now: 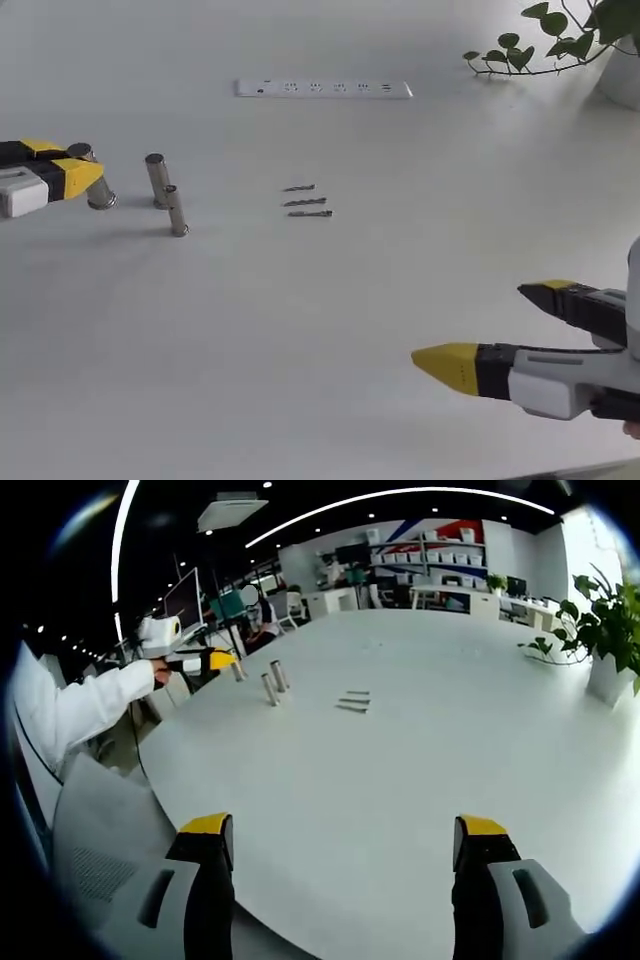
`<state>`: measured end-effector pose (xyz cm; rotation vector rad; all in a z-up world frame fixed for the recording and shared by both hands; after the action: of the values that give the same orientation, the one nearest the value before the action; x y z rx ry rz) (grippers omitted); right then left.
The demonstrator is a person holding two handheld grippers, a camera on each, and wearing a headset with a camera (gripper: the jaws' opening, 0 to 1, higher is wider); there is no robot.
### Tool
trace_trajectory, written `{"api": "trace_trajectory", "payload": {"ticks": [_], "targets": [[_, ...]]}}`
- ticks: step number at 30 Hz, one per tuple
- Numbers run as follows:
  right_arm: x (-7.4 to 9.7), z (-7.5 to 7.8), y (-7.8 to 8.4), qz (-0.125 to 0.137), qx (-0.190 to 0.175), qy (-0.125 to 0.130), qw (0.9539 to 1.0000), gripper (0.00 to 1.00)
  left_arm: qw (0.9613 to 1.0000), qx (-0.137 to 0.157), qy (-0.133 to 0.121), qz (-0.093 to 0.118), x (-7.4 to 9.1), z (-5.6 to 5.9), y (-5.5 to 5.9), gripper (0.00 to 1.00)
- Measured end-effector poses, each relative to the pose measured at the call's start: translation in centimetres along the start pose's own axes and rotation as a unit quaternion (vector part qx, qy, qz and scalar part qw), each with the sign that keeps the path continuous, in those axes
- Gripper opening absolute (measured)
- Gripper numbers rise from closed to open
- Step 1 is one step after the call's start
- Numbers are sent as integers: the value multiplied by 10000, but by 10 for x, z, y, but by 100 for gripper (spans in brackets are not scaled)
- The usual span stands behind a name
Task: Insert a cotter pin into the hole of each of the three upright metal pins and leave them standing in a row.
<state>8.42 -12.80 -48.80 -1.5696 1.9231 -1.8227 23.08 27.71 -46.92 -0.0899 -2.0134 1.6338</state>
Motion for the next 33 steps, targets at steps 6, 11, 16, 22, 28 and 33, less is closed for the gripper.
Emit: {"api": "trace_trajectory", "payload": {"ticks": [6,11,16,22,28,33], "targets": [[1,-2,0,-9,50,-54,10000,89,9994,-10,209,259,15,33,-14,10],[-1,-5,1,-80,145,-109,9998,88,9979,-76,471,428,15,56,-20,10],[-3,-7,0,-57,169,-145,9997,88,9956,-109,811,453,7,78,-20,10],[-1,-8,1,-42,137,-111,9998,88,9930,-158,1120,330,-4,99,-13,10],[1,-6,3,-90,94,-61,9999,88,9917,-169,1274,97,-18,111,5,10],[3,-6,2,-102,96,-52,9999,88,9905,-159,1362,-76,-24,117,16,10]]}}
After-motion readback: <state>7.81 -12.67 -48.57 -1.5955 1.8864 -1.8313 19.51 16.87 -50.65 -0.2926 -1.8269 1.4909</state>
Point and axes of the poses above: the centre of the closed fingertips' face, and the gripper's own axes: x roughly backward along the fingers, z roughly to its right, y roughly out of its underside, the point moved 9 cm from there along x, roughly backward along the fingers, and after that the axes turned 14 degrees about -y, right-handed, at the moved point
